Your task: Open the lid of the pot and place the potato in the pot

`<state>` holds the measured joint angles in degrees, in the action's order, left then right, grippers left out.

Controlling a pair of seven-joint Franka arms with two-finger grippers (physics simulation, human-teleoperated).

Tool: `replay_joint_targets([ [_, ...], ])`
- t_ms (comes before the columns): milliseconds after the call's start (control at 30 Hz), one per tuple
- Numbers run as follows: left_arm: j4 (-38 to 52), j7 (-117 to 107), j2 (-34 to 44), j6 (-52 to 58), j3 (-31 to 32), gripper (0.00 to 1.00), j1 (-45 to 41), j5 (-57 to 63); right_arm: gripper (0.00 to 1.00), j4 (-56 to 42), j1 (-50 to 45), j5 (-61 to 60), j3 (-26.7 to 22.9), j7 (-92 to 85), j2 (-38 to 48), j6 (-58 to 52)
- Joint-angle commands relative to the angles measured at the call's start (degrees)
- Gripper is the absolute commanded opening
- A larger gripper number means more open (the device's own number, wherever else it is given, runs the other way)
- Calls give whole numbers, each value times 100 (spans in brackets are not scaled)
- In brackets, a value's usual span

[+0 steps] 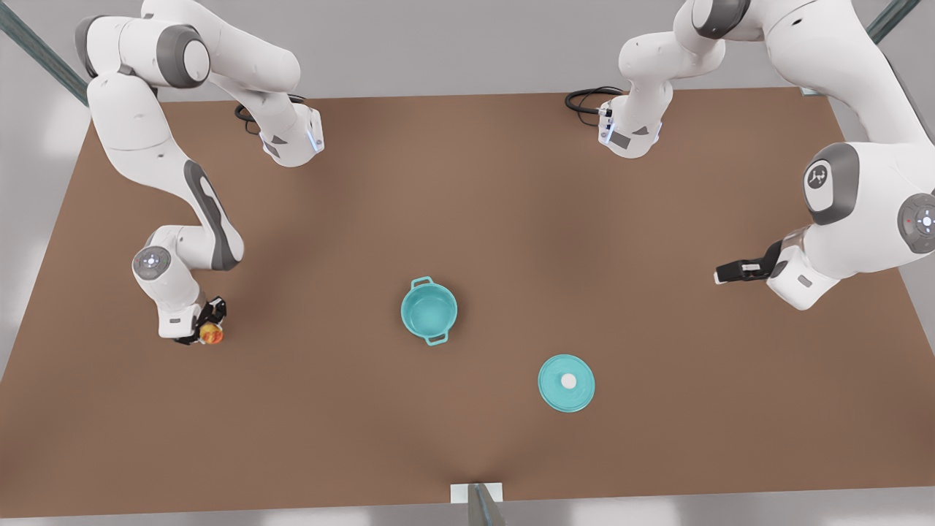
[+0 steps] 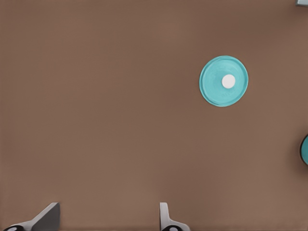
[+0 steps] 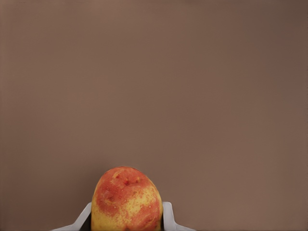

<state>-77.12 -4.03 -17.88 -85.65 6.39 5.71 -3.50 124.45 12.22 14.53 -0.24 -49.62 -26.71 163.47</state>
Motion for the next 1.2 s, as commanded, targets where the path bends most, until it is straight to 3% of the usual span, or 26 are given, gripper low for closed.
replay_joint_targets([
  [0,4,474,12,13,-6,100,9,8,49,-8,-1,6,76,-13,122,-236],
  [333,4,439,12,13,-59,100,35,25,47,-52,-9,-187,1297,14,685,-711],
  [667,-5,430,12,13,-59,100,35,25,47,-236,-71,-987,2994,102,834,-1010],
  [1033,65,430,3,-49,-50,100,27,34,45,-1625,-1829,-1013,3021,2123,158,-1757],
  [1167,83,412,-23,-49,-24,100,-17,148,45,-2003,-2391,-1013,2687,2649,-448,-1757],
])
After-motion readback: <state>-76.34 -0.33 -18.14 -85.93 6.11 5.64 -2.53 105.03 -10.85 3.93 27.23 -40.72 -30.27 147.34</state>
